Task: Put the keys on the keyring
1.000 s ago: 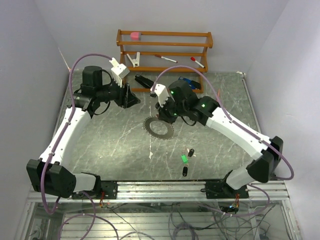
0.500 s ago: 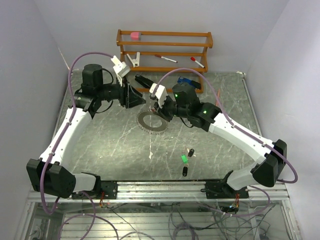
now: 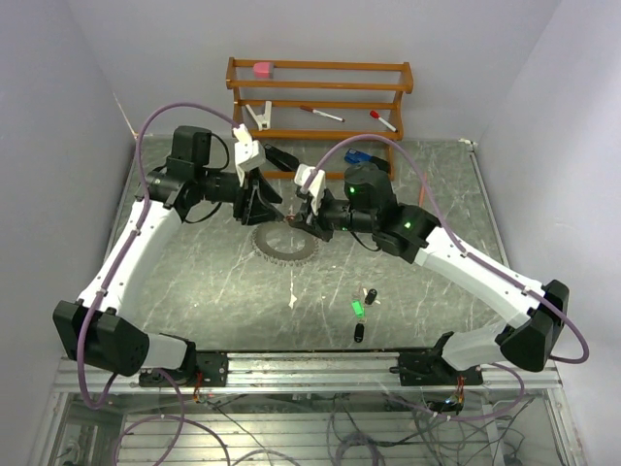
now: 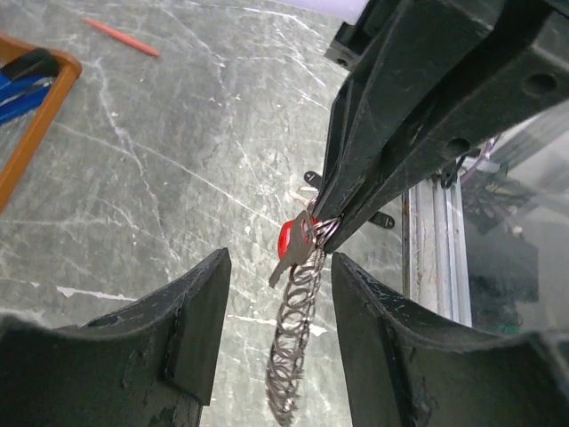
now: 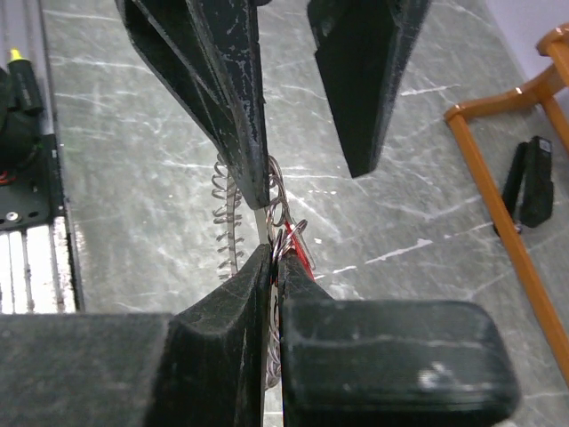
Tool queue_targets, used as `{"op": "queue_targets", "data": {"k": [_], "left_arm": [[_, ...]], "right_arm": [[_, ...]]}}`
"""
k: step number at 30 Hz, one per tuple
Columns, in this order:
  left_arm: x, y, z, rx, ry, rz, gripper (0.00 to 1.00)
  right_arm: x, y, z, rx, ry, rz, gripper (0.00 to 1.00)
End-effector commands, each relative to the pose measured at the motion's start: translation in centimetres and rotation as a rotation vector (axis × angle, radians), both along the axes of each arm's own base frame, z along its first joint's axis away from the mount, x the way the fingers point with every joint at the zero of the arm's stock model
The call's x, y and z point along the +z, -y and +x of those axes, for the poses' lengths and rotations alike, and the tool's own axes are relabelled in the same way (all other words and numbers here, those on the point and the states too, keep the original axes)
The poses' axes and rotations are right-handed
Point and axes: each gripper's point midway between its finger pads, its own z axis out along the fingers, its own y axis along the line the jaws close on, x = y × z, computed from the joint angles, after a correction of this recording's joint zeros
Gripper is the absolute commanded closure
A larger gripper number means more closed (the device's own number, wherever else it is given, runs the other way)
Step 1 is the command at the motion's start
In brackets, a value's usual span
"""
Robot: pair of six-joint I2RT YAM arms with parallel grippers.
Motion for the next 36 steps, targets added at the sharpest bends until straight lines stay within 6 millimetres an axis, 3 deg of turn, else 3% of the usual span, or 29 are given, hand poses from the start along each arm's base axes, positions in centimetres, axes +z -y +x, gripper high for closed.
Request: {"op": "queue_targets", "data": {"k": [1, 8, 17, 27, 29, 36], "left_arm": [[1.7, 0.3, -2.1, -0.148, 0.102, -0.032, 0.4], [2.9, 0.3, -3.9, -0.27, 0.182, -0.073, 0.4], [2.1, 0.5, -5.9, -0.358, 0.232, -0.06, 0.4], [1.5, 0.3, -4.2, -0.314, 0.282, 0.028, 0.44], [1.5, 0.3, -3.8, -0.309, 0.292, 0.037, 0.53], [1.2, 0.3, -4.7, -0.347, 0.295, 0.018, 0.67]], "right_arm": [[2.9, -0.8, -2.1, 0.072, 0.001, 0.102, 1.0], [2.5, -0.7, -3.0, 0.09, -0.026, 0.117, 1.0], [2.8, -1.6, -3.9, 0.14, -0.064, 0.131, 1.0], [2.4, -1.9, -5.0, 0.152, -0.085, 0.131, 1.0], [2.2, -1.8, -5.1, 0.147, -0.088, 0.131, 1.0], [2.3, -1.6, -5.1, 0.13, -0.079, 0.134, 1.0]]}}
